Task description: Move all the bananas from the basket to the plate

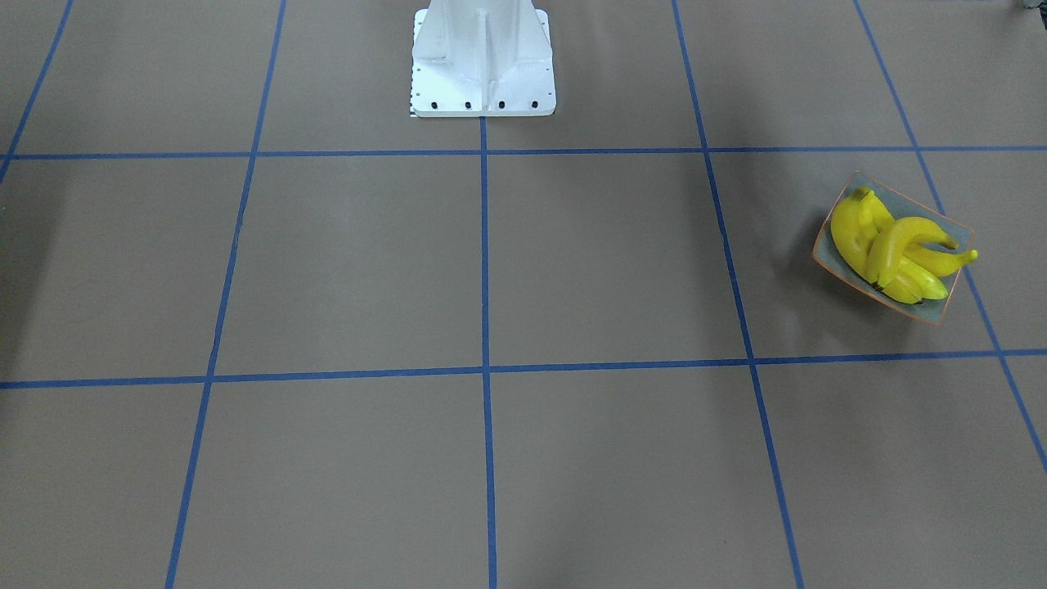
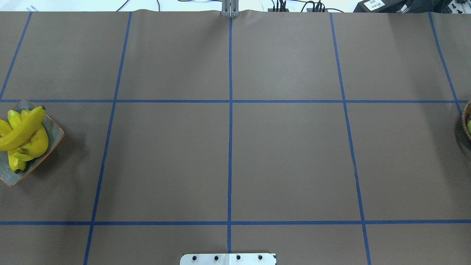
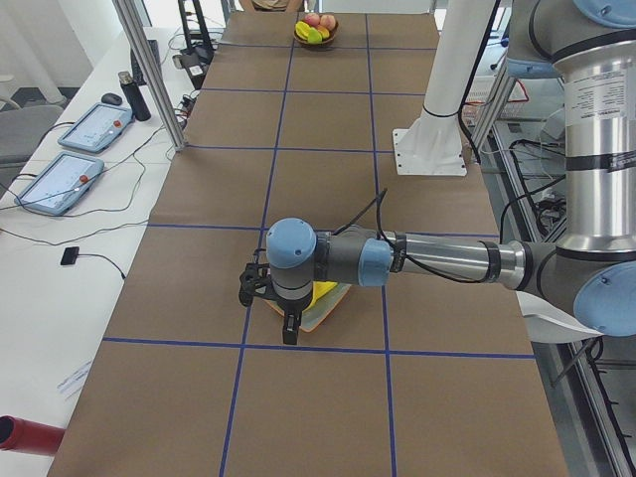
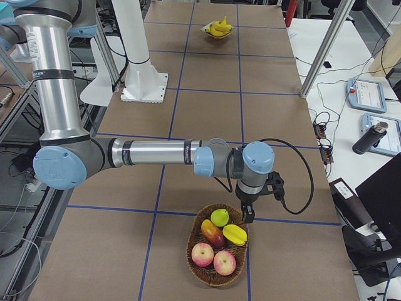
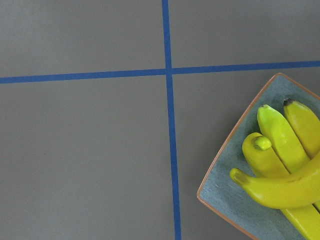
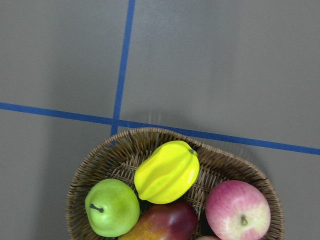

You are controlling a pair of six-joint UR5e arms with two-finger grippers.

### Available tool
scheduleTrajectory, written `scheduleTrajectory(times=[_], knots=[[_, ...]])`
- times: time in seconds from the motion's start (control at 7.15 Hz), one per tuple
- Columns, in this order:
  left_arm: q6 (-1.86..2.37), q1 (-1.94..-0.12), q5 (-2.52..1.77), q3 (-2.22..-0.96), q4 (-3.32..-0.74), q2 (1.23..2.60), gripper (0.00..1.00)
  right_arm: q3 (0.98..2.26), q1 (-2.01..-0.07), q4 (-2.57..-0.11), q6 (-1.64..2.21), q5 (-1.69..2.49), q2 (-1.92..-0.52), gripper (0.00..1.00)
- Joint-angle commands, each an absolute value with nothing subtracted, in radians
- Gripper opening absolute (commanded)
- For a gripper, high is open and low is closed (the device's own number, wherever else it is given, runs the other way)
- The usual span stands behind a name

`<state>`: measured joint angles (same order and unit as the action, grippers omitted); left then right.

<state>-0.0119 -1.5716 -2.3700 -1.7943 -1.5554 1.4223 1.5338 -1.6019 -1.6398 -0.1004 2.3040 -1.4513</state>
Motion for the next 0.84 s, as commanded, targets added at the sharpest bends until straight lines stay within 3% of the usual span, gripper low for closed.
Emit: scheduleTrajectory(times=[0.0,0.7], knots=[[-0.012,-1.572,-2.370,-1.795,-1.555,1.420,1.00,1.555,-1.591,-1.631,-0.051,2.307,-1.471,0.99],[-0.012,-1.571,-2.370,-1.793,-1.554,1.407,1.00,1.555,-1.591,-1.629,-0.051,2.301,-1.477,0.99]])
